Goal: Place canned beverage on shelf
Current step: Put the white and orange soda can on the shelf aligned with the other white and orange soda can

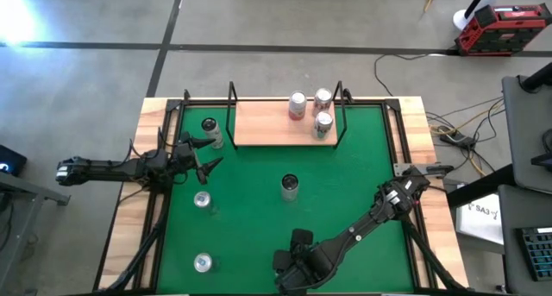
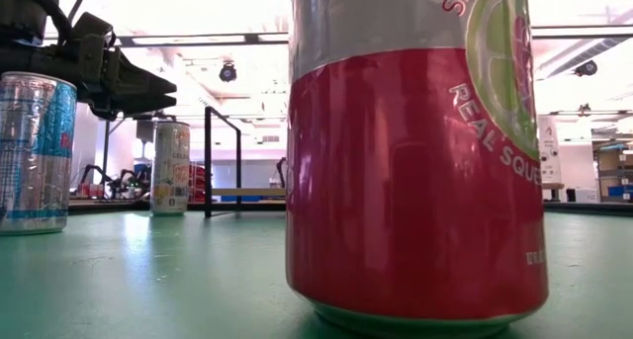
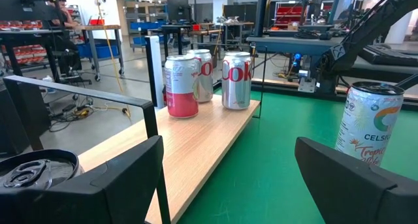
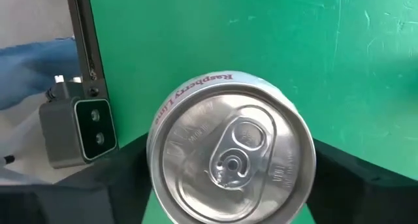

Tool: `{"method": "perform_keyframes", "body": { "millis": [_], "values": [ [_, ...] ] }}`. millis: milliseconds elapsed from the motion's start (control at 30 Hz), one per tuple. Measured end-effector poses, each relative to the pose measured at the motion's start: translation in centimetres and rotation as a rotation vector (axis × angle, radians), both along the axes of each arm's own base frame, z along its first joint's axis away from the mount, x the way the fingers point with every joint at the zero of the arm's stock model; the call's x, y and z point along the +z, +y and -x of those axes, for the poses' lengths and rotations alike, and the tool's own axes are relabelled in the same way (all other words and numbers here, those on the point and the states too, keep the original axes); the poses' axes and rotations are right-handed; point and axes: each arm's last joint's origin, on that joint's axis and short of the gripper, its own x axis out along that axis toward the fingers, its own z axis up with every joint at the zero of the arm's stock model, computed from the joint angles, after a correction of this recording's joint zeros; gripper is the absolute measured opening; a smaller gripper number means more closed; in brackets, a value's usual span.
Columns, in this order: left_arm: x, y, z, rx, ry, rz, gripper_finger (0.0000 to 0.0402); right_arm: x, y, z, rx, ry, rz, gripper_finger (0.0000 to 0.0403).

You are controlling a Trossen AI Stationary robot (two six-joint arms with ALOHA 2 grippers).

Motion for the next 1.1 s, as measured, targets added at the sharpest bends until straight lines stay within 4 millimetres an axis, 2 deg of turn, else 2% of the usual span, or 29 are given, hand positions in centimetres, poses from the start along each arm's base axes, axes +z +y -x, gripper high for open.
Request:
{"method": "perform_keyframes", "body": {
  "millis": [200, 333, 533, 700, 833, 1000, 1100],
  "values": [
    [0.0, 0.0, 0.0, 0.000, -0.001, 0.000, 0.0332, 0.1, -0.2, -0.1, -0.076, -0.004, -0.018, 0.0282],
    [0.0, 0.0, 0.0, 0.000, 0.000, 0.000, 0.0332, 1.0, -1.5, 0.2, -0.245, 0.033, -0.019, 0.0282],
    [0.0, 0.0, 0.0, 0.000, -0.001, 0.000, 0.0332, 4.5, -5.1, 1.1, -0.464, 0.071, -0.018, 0.0282],
    [0.0, 0.0, 0.0, 0.000, 0.000, 0.000, 0.0332, 6.5, -8.5, 1.7, -0.499, 0.103, 0.040, 0.0282],
    [0.0, 0.0, 0.0, 0.000, 0.000, 0.000, 0.0332, 9.2, -11.5, 2.3, -0.502, 0.077, 0.037, 0.0282],
    [0.0, 0.0, 0.0, 0.000, 0.002, 0.000, 0.0332, 10.7, -15.1, 3.3, -0.582, 0.077, 0.020, 0.0282],
    [0.0, 0.0, 0.0, 0.000, 0.002, 0.000, 0.0332, 11.2, -16.8, 4.7, -0.642, 0.084, 0.017, 0.0282]
  ]
}}
